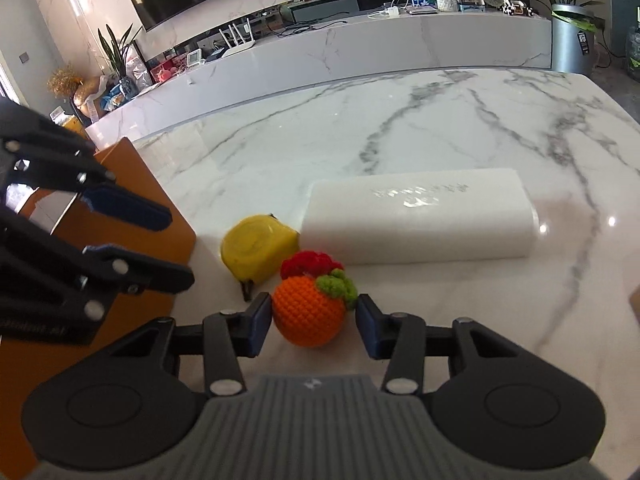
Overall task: Organize objects
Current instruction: 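Move the left gripper to the yellow tape measure while the right moves to the orange knitted fruit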
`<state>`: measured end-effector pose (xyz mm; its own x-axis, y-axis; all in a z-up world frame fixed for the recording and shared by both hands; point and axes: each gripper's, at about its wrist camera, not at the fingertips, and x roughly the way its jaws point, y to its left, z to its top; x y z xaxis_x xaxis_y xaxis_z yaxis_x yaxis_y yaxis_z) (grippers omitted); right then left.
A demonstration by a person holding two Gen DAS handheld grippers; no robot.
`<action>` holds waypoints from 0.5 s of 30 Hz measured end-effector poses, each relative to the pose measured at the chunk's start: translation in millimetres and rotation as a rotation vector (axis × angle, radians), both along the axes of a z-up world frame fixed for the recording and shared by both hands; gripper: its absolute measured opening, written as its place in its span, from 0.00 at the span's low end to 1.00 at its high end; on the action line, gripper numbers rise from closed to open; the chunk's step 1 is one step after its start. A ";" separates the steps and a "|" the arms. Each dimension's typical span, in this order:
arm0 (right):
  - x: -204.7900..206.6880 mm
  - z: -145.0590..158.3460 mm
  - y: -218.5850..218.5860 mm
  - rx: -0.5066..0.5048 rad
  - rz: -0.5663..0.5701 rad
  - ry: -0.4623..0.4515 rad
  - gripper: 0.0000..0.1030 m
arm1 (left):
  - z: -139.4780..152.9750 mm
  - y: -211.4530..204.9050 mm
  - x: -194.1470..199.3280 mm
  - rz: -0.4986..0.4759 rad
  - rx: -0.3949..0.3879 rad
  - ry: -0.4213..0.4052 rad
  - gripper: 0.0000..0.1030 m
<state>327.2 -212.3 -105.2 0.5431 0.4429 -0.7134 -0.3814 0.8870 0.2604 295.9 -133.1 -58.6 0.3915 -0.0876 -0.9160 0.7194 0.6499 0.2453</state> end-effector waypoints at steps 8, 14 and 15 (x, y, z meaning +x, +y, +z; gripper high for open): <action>-6.9 1.0 -27.2 -0.030 -0.001 -0.013 0.47 | -27.1 -23.6 40.0 0.134 0.055 0.110 0.56; -8.8 -0.1 -29.9 -0.030 0.031 -0.036 0.48 | -43.6 -20.2 65.6 0.261 0.089 0.182 0.63; -8.6 -0.1 -29.8 -0.029 0.033 -0.039 0.48 | -45.4 -18.8 68.5 0.277 0.093 0.192 0.63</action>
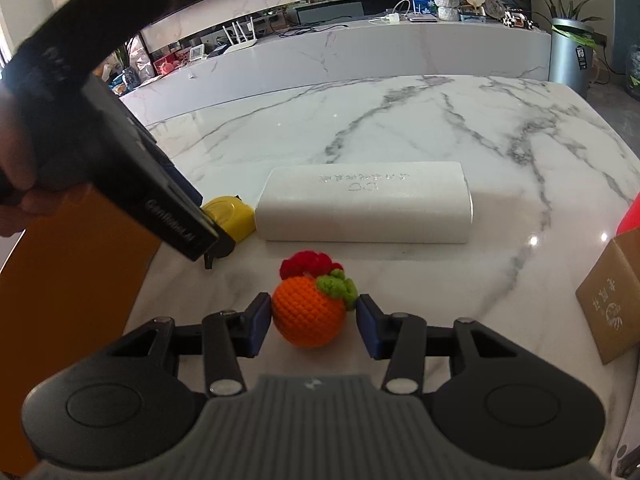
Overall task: Organize objects
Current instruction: 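Move the left gripper to the yellow tape measure while the right moves to the orange knitted fruit, then grasp the yellow tape measure with the left gripper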
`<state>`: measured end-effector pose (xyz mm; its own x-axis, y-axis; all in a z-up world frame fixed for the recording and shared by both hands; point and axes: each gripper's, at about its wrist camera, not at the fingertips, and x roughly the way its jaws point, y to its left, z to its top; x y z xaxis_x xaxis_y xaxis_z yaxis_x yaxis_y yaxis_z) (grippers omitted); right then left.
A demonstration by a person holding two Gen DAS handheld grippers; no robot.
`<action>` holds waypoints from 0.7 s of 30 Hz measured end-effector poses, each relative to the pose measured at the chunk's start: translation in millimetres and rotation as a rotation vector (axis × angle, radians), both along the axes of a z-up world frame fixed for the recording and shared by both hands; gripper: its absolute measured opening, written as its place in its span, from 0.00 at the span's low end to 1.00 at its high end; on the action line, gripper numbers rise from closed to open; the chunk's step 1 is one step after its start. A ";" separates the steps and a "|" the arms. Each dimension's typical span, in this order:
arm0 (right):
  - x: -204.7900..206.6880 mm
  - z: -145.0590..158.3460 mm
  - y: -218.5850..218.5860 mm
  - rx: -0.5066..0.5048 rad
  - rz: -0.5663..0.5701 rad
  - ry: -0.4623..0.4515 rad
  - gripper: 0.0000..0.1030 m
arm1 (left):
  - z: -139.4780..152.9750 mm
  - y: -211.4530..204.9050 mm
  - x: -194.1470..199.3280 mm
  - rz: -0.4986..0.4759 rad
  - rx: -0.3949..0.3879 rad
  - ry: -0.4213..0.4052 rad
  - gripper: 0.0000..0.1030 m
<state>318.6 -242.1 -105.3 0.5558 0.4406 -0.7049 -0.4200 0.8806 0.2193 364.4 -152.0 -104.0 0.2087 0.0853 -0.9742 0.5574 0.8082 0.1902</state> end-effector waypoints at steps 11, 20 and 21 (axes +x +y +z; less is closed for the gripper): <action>4.3 -1.4 -3.2 0.038 0.004 -0.009 0.53 | -8.3 13.9 19.3 0.124 -0.060 0.055 0.63; -1.2 0.1 0.8 -0.002 -0.004 -0.018 0.47 | -6.0 31.8 1.3 0.194 -0.124 0.014 0.58; -2.3 0.6 1.0 -0.009 -0.006 -0.018 0.47 | -4.0 31.8 -0.8 0.202 -0.143 0.009 0.58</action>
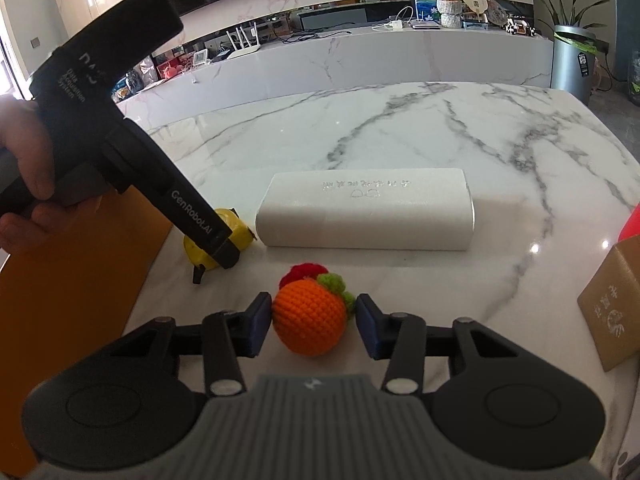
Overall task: Organize objects
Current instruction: 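Grasp the yellow tape measure with the left gripper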
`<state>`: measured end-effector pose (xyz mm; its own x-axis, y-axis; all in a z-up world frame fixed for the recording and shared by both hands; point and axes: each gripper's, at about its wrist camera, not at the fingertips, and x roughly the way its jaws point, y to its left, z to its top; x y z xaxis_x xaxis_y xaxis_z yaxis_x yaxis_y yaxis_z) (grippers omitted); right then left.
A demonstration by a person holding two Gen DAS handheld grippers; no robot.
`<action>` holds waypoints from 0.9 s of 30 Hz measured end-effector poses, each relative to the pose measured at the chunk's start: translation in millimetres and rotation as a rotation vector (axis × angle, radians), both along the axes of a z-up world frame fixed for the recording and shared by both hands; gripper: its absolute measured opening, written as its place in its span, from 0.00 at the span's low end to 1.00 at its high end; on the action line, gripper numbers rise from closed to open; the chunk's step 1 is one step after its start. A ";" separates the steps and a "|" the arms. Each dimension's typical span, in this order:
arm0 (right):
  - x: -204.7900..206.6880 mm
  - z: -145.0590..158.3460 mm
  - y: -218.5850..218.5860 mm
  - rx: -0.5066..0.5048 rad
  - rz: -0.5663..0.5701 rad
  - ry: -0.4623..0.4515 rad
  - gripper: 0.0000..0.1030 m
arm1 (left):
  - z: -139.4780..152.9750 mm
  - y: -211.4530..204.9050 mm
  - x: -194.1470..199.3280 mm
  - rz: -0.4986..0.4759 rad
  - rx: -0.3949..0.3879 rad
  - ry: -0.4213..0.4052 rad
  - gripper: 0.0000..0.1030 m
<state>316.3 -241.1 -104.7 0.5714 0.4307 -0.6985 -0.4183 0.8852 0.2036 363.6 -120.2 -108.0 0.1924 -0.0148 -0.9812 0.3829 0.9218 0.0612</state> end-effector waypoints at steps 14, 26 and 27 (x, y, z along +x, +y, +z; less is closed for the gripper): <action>-38.2 33.9 9.7 -0.040 0.010 -0.061 0.45 | 73.7 8.4 -74.8 -0.019 -0.235 -0.124 0.58; -85.9 104.7 31.9 0.038 0.100 -0.177 0.44 | 138.5 70.5 -135.6 -0.019 -0.287 -0.236 0.58; -89.8 109.5 37.9 0.048 0.117 -0.186 0.44 | 142.3 79.7 -139.6 -0.012 -0.280 -0.246 0.58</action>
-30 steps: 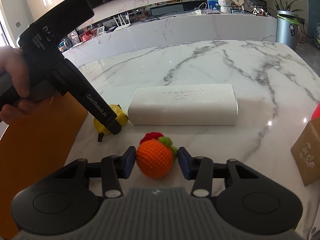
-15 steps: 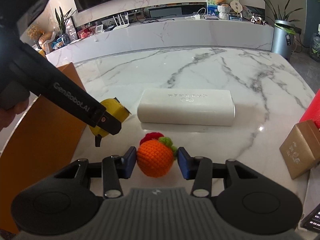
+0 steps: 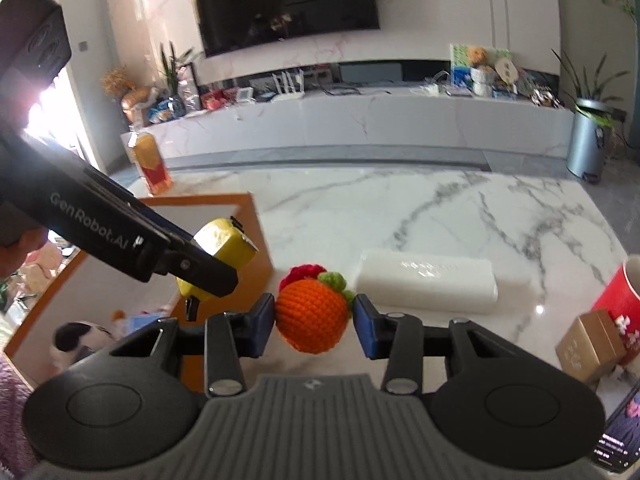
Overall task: Organize objects
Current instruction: 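Grasp the yellow tape measure with the left gripper, then carry the tape measure over the box while the right gripper carries the knitted fruit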
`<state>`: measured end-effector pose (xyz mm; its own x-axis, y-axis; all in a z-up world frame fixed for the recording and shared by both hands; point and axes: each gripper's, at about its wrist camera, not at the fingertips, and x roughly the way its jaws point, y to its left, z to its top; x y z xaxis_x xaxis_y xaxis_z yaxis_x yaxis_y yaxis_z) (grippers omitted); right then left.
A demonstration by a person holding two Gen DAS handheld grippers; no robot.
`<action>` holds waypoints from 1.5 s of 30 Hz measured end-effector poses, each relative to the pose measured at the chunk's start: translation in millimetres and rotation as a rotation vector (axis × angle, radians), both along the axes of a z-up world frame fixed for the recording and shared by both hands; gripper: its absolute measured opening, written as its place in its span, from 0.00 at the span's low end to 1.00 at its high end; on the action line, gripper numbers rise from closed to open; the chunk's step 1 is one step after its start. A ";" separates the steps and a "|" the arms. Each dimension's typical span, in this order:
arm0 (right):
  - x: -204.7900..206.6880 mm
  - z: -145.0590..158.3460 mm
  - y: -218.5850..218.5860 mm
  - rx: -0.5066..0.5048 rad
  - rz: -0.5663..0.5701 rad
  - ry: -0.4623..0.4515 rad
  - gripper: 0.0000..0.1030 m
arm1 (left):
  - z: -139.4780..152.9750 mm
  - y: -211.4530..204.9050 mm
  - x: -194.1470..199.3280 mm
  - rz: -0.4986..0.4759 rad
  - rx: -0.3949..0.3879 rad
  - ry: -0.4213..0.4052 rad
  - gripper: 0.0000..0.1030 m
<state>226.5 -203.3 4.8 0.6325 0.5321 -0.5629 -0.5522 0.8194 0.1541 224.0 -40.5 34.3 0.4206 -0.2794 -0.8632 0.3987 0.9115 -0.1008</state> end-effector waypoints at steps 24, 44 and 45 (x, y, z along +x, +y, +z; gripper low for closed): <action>-19.2 14.5 140.1 -0.074 0.223 0.012 0.44 | -35.0 130.0 -33.8 0.008 0.180 -0.005 0.58; 9.5 -17.9 176.1 -0.206 0.318 0.008 0.44 | -108.1 108.1 8.9 -0.452 0.565 0.207 0.59; 10.2 -19.0 177.3 -0.208 0.323 0.008 0.44 | -110.8 107.1 7.1 -0.478 0.577 0.213 0.59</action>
<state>236.7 -25.9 -14.2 0.4461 0.5773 -0.6839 -0.7864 0.6176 0.0083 231.1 66.6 -76.5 0.1764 0.1294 -0.9758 0.7866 0.5774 0.2188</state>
